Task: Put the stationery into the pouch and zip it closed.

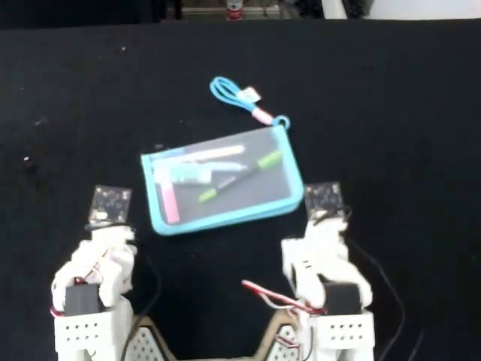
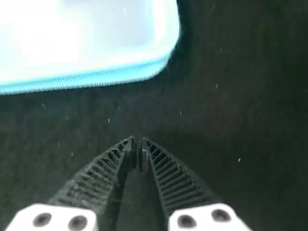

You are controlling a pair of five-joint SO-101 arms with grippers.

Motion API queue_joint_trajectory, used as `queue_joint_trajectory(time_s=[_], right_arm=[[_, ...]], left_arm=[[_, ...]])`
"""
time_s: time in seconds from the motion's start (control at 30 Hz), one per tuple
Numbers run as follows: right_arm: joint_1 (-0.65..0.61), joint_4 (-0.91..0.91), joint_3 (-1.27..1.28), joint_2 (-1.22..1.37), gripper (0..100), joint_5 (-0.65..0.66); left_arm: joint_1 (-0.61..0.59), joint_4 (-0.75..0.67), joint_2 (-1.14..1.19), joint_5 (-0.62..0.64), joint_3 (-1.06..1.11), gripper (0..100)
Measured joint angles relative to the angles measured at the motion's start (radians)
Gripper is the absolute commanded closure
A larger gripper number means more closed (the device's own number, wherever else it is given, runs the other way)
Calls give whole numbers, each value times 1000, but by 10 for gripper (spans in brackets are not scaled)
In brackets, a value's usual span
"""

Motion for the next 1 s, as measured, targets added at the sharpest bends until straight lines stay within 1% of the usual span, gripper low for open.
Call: queue_joint_trajectory(time_s=[0.1,0.17,0.23,0.33,0.5,0.63,0.73,1.0], right_arm=[[23,11,0,0,986,0],[44,11,0,0,986,0],[69,11,0,0,986,0],[103,11,0,0,986,0],[112,11,0,0,986,0],[112,11,0,0,986,0],[112,11,0,0,986,0],[115,11,0,0,986,0]], left_arm=[[-83,0,0,0,3,970],[-109,0,0,17,3,970],[-110,0,0,86,3,970],[-78,0,0,219,3,970],[-48,0,0,313,5,970],[-35,0,0,324,5,970],[-35,0,0,295,5,970],[55,0,0,278,5,970]])
